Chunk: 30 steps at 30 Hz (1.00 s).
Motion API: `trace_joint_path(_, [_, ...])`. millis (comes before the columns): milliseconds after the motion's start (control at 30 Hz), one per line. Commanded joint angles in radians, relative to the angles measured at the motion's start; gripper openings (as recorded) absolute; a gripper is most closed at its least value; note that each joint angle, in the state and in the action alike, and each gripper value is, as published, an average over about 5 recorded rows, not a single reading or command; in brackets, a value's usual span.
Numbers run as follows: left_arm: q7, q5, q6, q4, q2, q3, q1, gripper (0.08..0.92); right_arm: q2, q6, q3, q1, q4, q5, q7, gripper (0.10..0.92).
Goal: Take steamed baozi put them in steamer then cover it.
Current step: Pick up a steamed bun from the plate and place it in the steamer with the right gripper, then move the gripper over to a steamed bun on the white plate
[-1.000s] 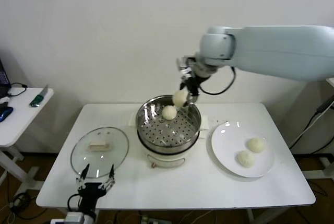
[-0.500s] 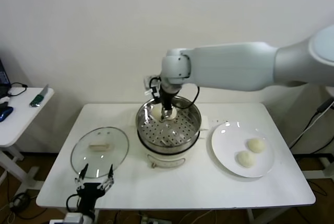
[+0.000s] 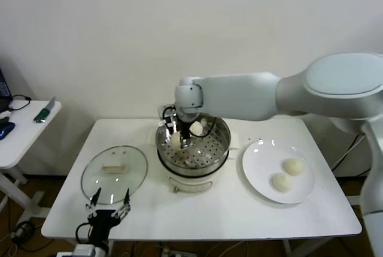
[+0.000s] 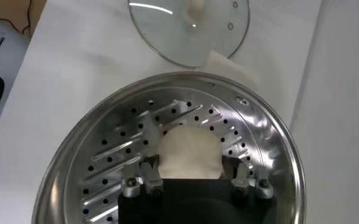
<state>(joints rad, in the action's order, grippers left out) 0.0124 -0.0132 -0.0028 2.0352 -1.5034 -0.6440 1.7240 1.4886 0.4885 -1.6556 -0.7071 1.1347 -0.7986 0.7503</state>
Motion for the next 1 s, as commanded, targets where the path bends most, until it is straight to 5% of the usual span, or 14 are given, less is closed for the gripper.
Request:
trace_joint_path(33, [0.000,-0.001,-0.001,0.000,0.001,-0.001,0.001,0.823,0.049,-0.006,-0.002,0.056,-0.096,0.018,0.007,0.687])
trace_joint_path(533, [-0.003,0.002,-0.003,0.005,-0.001,-0.002,0.004,0.823,0.078,-0.020,0.005,0.086,-0.136,0.039,0.007,0.689])
trace_joint_path(767, [-0.005,0.003,-0.003,0.005,-0.002,-0.003,0.004,0.823,0.050,-0.052,0.017,0.064,-0.110,0.045,0.011,0.804])
trace_joint_path(1000, [-0.005,0.005,-0.001,0.008,-0.002,-0.005,0.004,0.823,-0.074,-0.111,-0.004,-0.079,0.012,0.000,0.069,0.823])
